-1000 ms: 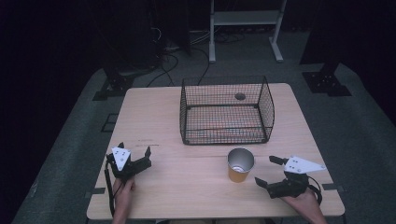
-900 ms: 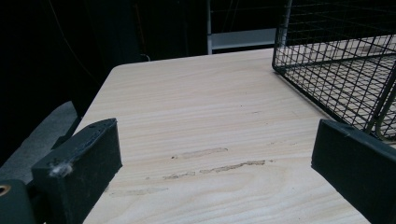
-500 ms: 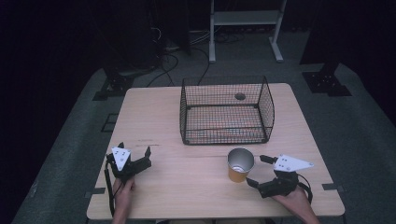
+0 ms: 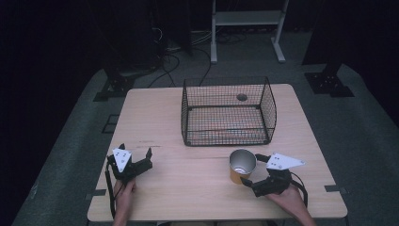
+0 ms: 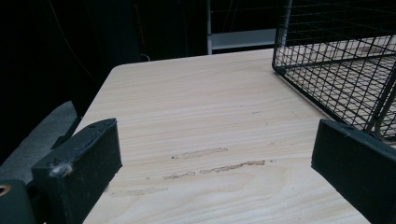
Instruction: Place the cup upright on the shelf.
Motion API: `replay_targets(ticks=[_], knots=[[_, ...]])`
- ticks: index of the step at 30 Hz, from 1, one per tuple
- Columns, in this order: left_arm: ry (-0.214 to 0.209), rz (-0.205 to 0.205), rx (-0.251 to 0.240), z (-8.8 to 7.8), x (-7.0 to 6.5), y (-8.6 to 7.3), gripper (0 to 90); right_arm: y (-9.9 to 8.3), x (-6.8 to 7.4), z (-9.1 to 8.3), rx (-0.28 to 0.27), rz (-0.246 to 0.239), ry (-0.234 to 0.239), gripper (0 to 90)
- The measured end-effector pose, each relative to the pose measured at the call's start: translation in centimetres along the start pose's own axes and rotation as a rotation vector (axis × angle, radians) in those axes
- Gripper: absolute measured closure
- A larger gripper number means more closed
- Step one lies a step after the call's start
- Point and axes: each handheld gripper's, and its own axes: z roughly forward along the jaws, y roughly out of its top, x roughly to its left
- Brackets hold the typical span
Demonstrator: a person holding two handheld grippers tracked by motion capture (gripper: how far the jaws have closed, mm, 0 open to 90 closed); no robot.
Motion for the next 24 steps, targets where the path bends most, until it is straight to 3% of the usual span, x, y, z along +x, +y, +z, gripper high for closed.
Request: replay_targets(ticks=[7,24], knots=[[0.0,-0.001,0.0,0.0,0.0,0.0,0.8,0.2,-0.1,0.6,-0.002,-0.002,-0.009,0.0],[-0.001,-0.001,0.0,0.0,0.0,0.0,0.8,1.5,0.3,2.2,0.019,-0.025,0.022,0.7]])
